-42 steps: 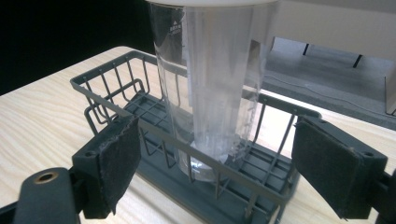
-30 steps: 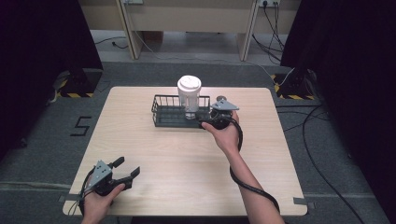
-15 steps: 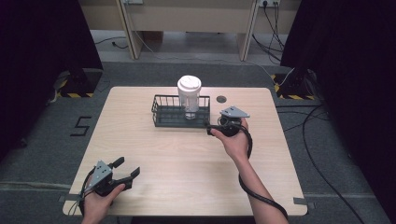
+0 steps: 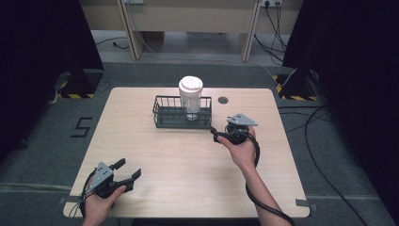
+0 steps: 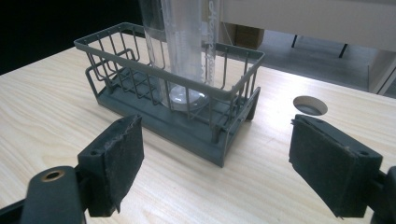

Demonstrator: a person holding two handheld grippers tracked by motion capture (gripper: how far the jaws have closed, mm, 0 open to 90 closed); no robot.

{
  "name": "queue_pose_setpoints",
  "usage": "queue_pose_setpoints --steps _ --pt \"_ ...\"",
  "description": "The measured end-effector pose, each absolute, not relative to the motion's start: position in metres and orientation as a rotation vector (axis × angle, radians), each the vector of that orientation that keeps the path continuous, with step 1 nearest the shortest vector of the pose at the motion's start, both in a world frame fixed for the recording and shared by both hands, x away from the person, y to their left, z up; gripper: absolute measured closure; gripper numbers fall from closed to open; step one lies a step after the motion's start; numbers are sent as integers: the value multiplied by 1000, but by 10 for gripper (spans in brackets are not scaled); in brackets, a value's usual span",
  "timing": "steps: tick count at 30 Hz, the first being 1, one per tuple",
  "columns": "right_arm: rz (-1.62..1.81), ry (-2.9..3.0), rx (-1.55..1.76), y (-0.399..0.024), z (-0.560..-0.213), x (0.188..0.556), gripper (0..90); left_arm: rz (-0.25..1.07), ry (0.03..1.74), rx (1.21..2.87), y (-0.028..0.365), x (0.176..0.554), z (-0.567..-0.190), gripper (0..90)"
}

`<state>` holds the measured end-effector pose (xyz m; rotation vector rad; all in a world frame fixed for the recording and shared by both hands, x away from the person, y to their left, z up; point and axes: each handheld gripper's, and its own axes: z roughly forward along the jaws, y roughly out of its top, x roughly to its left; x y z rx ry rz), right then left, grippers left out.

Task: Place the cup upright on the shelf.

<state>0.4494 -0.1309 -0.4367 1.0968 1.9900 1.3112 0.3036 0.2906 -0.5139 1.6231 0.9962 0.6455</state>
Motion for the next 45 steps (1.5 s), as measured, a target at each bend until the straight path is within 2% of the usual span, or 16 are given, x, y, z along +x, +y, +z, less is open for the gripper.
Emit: queue_pose_setpoints --steps 45 --pt "1242 1938 1196 -208 -472 392 210 657 1000 1626 290 303 -514 203"
